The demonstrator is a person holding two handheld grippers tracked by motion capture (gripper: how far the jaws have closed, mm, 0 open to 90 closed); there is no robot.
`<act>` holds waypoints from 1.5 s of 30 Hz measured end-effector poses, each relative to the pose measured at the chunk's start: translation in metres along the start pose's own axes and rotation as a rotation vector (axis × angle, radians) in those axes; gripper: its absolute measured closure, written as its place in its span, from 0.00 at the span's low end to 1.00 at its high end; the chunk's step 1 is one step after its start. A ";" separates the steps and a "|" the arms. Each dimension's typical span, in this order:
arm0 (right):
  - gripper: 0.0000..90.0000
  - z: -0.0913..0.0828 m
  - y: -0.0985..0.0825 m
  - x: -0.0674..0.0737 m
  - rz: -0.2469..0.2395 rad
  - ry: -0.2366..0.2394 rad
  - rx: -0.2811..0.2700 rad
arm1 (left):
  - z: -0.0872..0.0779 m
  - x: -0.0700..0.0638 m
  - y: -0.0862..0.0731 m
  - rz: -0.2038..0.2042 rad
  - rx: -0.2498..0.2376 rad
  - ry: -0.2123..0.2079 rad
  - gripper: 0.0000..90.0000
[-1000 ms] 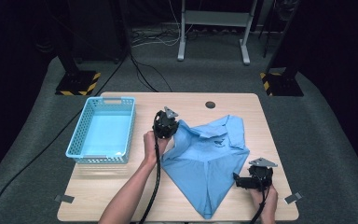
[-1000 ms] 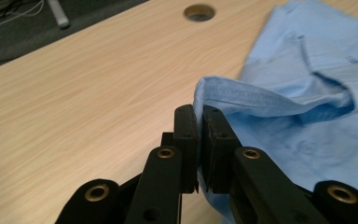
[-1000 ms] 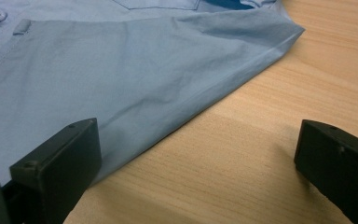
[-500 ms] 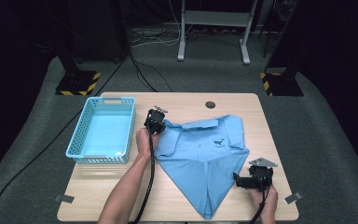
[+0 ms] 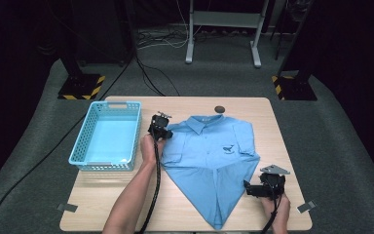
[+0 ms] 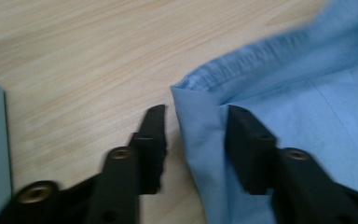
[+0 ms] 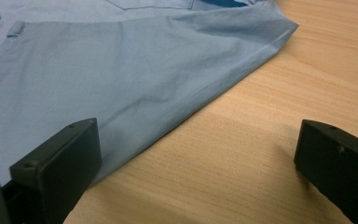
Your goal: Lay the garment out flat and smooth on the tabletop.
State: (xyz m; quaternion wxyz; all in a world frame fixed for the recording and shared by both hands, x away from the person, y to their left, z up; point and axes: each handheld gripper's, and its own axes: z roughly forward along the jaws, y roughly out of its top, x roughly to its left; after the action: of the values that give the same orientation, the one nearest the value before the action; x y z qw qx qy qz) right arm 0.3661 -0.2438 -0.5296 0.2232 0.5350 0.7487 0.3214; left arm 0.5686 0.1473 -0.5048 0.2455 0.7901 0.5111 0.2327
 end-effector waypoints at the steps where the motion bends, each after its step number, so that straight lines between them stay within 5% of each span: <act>1: 0.00 0.000 0.000 0.000 0.000 0.000 0.000 | 0.000 -0.001 -0.001 -0.009 0.003 0.002 0.51; 4: 0.00 0.000 0.000 0.000 0.001 0.000 0.000 | -0.005 -0.002 -0.003 -0.030 -0.008 -0.039 0.29; 12: 0.00 0.000 0.000 0.000 0.002 0.000 -0.001 | -0.029 -0.013 -0.012 -0.031 -0.069 -0.143 0.11; 21: 0.00 0.000 0.000 0.000 0.003 -0.002 0.000 | -0.065 -0.033 -0.036 0.006 -0.129 -0.232 0.03; 28: 0.00 0.000 0.000 0.000 0.002 -0.003 -0.001 | -0.088 -0.058 -0.070 0.050 -0.140 -0.310 0.02; 35: 0.00 0.000 0.000 0.000 0.006 -0.005 -0.002 | -0.095 -0.078 -0.106 0.050 -0.142 -0.321 0.02; 40: 0.00 0.002 0.006 -0.006 0.081 0.057 -0.041 | -0.092 -0.083 -0.116 0.061 -0.141 -0.293 0.02; 45: 0.00 0.013 0.021 0.003 0.078 0.077 -0.046 | -0.089 -0.085 -0.119 0.057 -0.137 -0.293 0.02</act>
State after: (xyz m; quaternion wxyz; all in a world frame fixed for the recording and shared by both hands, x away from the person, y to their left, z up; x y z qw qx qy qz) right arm 0.3877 -0.2334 -0.5240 0.1940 0.5457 0.7278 0.3674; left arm 0.3998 0.1245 -0.5209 0.3642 0.8113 0.4299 0.1561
